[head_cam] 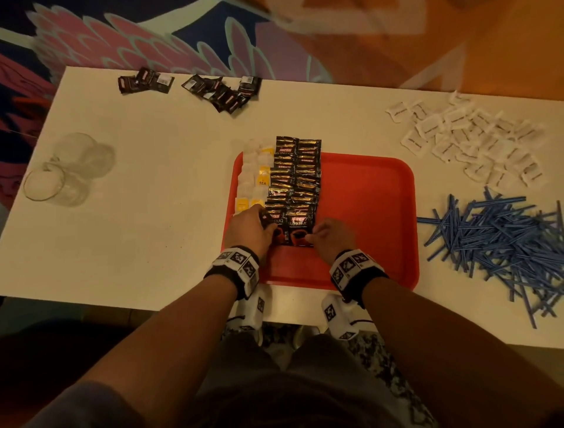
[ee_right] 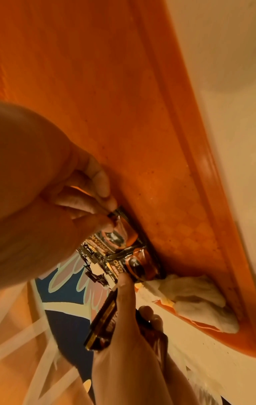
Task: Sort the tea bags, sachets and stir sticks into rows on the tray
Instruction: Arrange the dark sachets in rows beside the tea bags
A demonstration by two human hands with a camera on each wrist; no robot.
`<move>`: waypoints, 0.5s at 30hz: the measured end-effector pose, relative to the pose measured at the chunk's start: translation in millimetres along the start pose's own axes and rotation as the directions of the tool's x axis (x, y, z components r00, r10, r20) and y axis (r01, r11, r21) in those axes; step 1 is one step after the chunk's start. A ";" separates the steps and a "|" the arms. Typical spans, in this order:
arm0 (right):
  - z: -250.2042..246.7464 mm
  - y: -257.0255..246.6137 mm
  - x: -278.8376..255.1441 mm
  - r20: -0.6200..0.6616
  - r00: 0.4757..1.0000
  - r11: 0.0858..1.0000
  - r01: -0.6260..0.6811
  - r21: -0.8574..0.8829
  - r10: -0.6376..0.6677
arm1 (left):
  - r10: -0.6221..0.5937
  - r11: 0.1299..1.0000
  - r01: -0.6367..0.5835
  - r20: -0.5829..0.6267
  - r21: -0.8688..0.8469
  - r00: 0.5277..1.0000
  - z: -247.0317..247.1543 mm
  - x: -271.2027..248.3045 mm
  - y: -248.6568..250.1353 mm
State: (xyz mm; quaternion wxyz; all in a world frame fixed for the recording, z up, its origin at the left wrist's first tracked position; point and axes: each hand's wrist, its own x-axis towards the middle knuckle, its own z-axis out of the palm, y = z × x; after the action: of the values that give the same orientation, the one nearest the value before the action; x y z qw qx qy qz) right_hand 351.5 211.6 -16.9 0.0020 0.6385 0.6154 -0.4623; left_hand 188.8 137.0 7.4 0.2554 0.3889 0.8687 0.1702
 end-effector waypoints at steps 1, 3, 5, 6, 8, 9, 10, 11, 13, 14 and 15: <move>0.1 0.4 0.0 -0.004 1.000 1.000 -0.012 0.010 0.012 | 0.001 1.000 -0.001 -0.001 0.013 1.000 0.7 1.6 -0.4; 0.9 2.0 1.0 -0.011 0.999 0.998 -0.038 0.042 0.039 | 0.008 1.000 -0.008 -0.002 0.017 1.000 1.8 3.9 0.1; 0.7 2.9 1.4 -0.017 0.999 0.997 -0.050 0.053 0.051 | 0.015 1.000 -0.015 -0.002 0.017 1.000 3.0 6.1 1.2; 0.5 3.4 1.2 -0.017 0.999 0.998 -0.049 0.050 0.050 | 0.014 1.000 -0.014 0.000 0.014 1.000 2.9 6.5 2.1; 0.0 3.9 1.0 -0.020 0.999 0.998 -0.042 0.044 0.043 | 0.020 1.000 -0.020 0.001 0.002 1.000 3.6 6.8 3.2; -0.1 3.8 1.0 -0.022 0.999 0.998 -0.043 0.045 0.044 | 0.023 1.000 -0.023 0.000 -0.004 1.000 3.9 6.7 3.2; -0.1 3.7 1.6 -0.025 0.999 0.998 -0.045 0.051 0.047 | 0.024 1.000 -0.024 0.002 -0.006 1.000 4.0 6.3 3.7; -0.2 3.4 1.9 -0.028 0.998 0.997 -0.050 0.054 0.052 | 0.026 1.000 -0.026 0.002 -0.009 1.000 4.6 5.6 3.5; -0.3 2.7 2.4 -0.033 0.998 0.998 -0.051 0.045 0.053 | 0.027 1.000 -0.027 0.006 -0.009 1.000 5.6 4.8 3.4; -0.2 2.7 2.6 -0.035 0.998 0.998 -0.051 0.046 0.053 | 0.028 1.000 -0.028 0.009 -0.005 1.000 6.0 4.3 3.2; -0.4 2.5 3.0 -0.036 0.998 0.997 -0.052 0.053 0.054 | 0.030 1.000 -0.030 0.007 -0.004 1.000 6.4 4.4 3.0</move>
State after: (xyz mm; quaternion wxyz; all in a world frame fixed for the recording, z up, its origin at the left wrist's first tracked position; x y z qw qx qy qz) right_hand 353.1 213.6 -19.9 -0.0141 0.6629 0.5859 -0.4658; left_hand 191.7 142.9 2.3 0.2566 0.4021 0.8615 0.1743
